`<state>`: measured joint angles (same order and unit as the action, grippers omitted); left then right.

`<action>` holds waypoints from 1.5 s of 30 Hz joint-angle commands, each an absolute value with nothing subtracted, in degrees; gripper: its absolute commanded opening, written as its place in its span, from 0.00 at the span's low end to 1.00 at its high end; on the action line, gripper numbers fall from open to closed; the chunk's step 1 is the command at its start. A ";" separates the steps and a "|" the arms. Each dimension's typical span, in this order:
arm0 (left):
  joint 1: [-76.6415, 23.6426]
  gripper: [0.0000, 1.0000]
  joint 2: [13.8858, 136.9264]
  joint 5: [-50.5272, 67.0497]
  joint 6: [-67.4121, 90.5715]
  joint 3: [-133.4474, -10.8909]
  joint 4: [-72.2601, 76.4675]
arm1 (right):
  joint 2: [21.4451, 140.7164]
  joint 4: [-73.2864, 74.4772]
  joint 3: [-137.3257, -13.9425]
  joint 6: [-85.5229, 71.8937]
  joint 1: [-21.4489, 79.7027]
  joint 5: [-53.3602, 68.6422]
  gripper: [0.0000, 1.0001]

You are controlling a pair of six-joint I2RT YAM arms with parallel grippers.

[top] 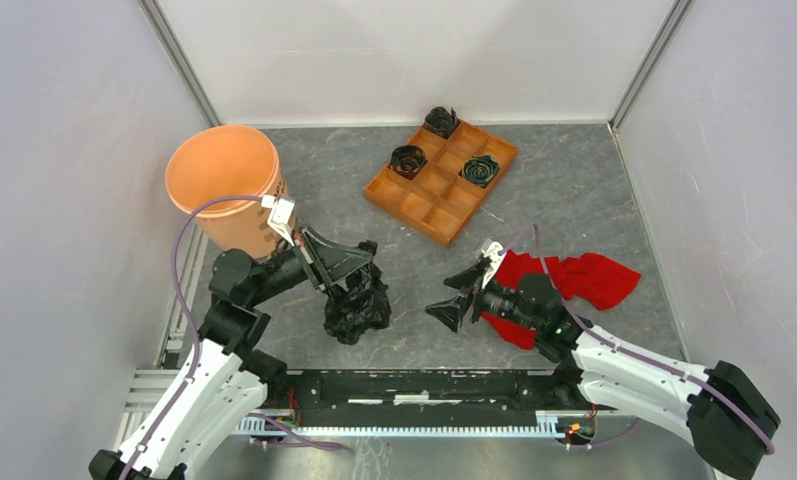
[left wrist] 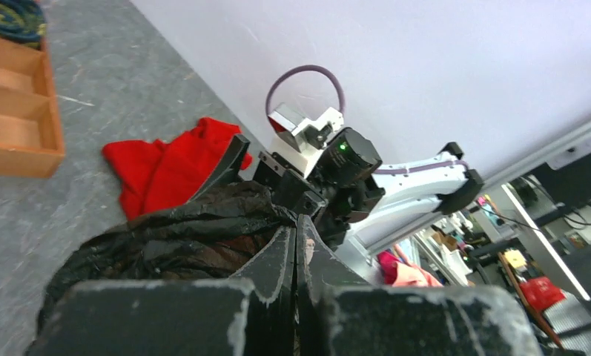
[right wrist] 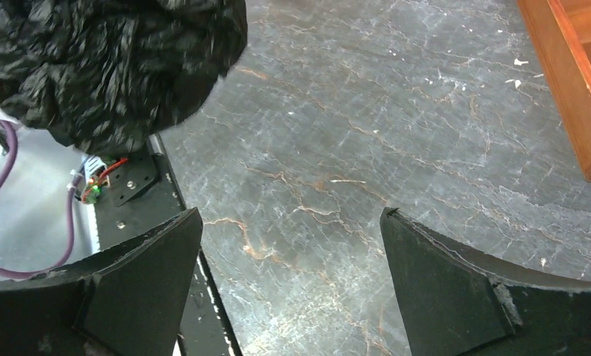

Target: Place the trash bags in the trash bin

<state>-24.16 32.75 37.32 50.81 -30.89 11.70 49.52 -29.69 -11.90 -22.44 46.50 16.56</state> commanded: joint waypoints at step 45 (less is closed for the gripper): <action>-25.15 0.32 41.62 35.46 43.13 -43.33 -18.60 | 70.37 -38.59 -29.11 -39.35 62.92 -13.16 0.00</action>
